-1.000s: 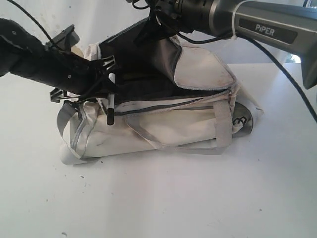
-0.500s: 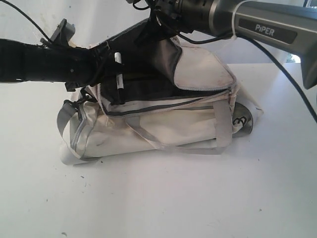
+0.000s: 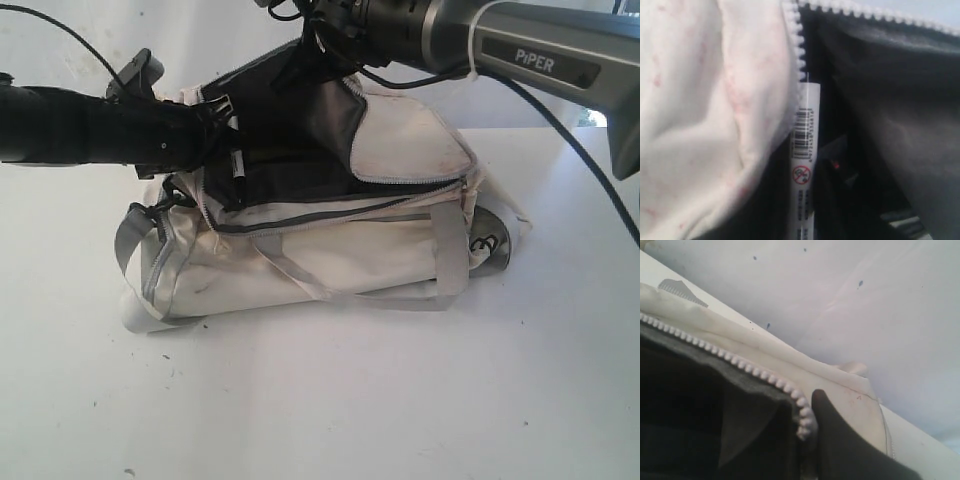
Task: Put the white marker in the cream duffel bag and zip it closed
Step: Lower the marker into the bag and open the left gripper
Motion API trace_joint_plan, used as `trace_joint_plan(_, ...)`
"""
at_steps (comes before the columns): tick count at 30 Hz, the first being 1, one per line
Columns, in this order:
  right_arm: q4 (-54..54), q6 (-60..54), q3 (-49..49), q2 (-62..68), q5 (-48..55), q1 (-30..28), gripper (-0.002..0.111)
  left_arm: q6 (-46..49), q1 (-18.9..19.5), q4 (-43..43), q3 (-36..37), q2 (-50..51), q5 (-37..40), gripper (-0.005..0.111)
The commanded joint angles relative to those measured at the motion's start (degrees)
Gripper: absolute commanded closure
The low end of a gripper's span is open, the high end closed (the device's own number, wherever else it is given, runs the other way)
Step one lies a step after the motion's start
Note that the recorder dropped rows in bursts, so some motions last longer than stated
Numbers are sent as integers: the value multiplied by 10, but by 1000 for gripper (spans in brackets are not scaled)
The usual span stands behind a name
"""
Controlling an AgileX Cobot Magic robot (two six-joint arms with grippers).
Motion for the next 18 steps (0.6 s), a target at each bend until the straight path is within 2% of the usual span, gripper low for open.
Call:
trace_joint_plan(1,-5,3,-3,-10,6,-5,108,4,2,-8,-33,22,-21,107)
trace_joint_plan(4,-5,3,-3,-10,6,-5,108,-3,2,-8,-52,33,-36,107)
trace_joint_plan(10,-5,3,-3,-10,6,-5,108,-170,12,-8,-68,55,-25,107)
trace_joint_plan(13,-5,3,-3,-10,2,-5,108,-185,12,-8,-68,62,-16,107)
trace_joint_plan(15,-5,3,-3,-10,0,-5,108,-178,12,-8,-68,64,-13,101)
trace_joint_plan(18,-4,3,-3,-10,-4,-5,108,-176,12,-8,-69,64,-2,83)
